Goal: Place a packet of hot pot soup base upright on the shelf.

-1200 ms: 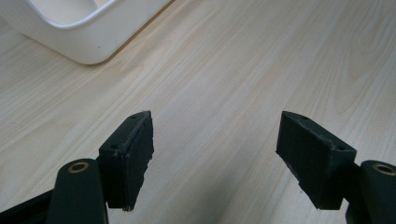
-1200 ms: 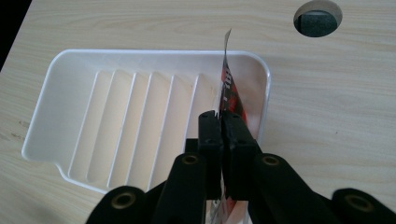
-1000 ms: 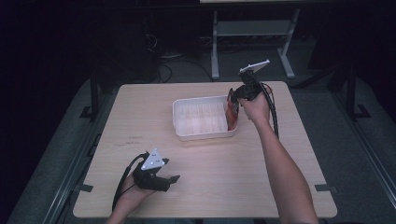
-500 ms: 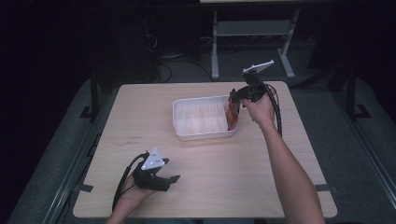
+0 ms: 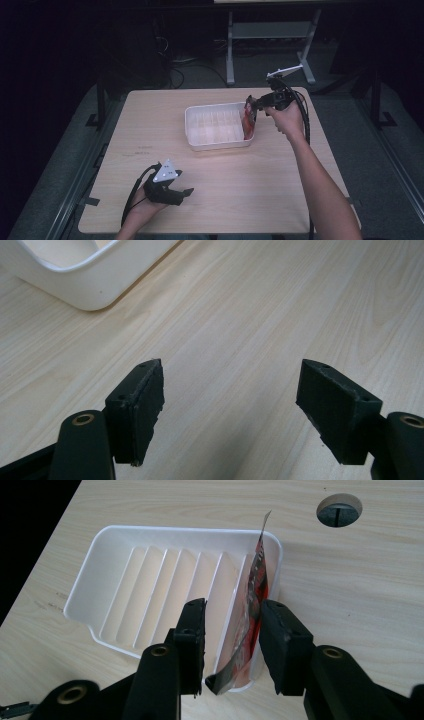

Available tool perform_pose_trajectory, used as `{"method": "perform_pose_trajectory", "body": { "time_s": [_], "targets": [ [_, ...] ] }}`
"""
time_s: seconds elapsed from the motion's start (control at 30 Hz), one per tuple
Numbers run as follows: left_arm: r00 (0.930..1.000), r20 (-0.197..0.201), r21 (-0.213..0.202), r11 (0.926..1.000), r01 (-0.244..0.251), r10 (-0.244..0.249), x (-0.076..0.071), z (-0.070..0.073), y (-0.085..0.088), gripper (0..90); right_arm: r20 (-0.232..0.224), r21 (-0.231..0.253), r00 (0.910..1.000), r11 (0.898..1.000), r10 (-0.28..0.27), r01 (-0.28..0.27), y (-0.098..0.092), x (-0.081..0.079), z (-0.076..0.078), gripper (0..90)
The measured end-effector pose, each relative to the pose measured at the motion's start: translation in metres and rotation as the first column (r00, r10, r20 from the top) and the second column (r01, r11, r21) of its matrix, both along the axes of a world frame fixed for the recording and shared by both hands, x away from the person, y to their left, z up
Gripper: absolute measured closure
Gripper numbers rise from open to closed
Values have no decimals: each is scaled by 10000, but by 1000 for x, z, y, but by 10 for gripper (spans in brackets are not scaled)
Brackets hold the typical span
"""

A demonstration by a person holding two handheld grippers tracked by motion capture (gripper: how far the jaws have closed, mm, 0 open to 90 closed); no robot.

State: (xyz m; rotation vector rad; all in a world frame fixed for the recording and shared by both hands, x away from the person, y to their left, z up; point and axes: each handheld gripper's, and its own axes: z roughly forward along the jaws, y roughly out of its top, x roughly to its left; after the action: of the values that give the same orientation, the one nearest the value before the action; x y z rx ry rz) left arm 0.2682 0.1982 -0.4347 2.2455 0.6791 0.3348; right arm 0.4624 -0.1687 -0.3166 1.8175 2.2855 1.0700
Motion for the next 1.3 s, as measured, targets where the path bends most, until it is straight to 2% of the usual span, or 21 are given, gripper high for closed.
{"method": "perform_pose_trajectory", "body": {
  "time_s": [0.47,0.67,0.77,1.13,1.3],
  "targets": [
    [10000,-3,-24,10000,-12,12,0,0,0,267,217,223,9990,9989,402,-407,-11,-15,6,594],
    [10000,-3,-29,10000,-26,26,0,0,1,267,243,323,9981,9978,566,-573,-16,-22,4,579],
    [10000,-11,-38,10000,-35,35,0,0,1,267,134,160,9976,9976,672,-674,-17,-25,4,569],
    [10000,-11,-72,10000,-52,52,0,0,1,267,292,489,9968,9959,742,-755,-28,-36,1,555],
    [10000,-9,-82,9999,-58,58,0,0,1,267,286,470,9959,9951,854,-867,-31,-40,1,541]
  ]
}}
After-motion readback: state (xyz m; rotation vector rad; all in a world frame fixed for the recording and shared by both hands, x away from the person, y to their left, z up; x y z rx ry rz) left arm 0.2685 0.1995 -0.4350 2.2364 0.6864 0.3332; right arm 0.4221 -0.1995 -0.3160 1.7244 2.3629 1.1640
